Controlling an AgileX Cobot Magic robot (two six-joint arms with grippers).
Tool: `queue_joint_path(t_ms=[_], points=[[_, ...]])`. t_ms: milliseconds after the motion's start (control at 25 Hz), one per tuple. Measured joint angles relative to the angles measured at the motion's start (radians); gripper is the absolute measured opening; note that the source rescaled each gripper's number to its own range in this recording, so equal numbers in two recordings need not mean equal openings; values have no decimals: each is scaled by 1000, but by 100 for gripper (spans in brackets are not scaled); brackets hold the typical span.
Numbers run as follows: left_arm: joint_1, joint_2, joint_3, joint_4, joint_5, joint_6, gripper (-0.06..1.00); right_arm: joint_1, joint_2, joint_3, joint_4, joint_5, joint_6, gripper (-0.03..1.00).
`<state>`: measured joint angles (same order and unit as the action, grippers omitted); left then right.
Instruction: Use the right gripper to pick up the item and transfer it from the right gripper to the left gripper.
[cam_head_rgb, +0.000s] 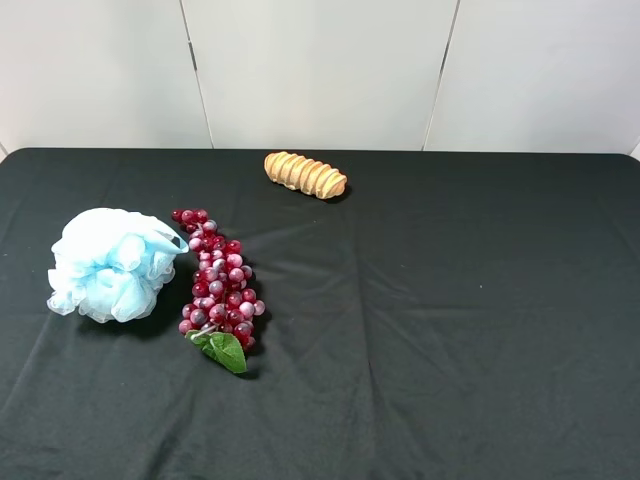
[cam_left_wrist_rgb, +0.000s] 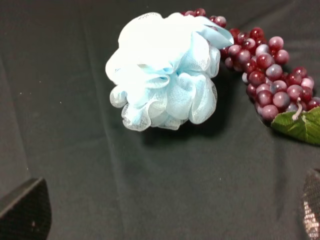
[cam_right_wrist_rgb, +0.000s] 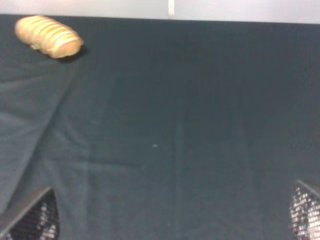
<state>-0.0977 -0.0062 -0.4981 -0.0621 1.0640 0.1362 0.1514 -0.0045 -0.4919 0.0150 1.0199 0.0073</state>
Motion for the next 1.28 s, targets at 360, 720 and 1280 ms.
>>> queue_joint_path(t_ms=[360, 720, 1280], points=[[0, 0, 1, -2, -1, 0, 100, -42, 0, 0, 0, 0, 0, 100], [34, 0, 1, -2, -1, 0, 100, -42, 0, 0, 0, -1, 0, 100], [80, 0, 1, -2, -1, 0, 100, -42, 0, 0, 0, -1, 0, 100]])
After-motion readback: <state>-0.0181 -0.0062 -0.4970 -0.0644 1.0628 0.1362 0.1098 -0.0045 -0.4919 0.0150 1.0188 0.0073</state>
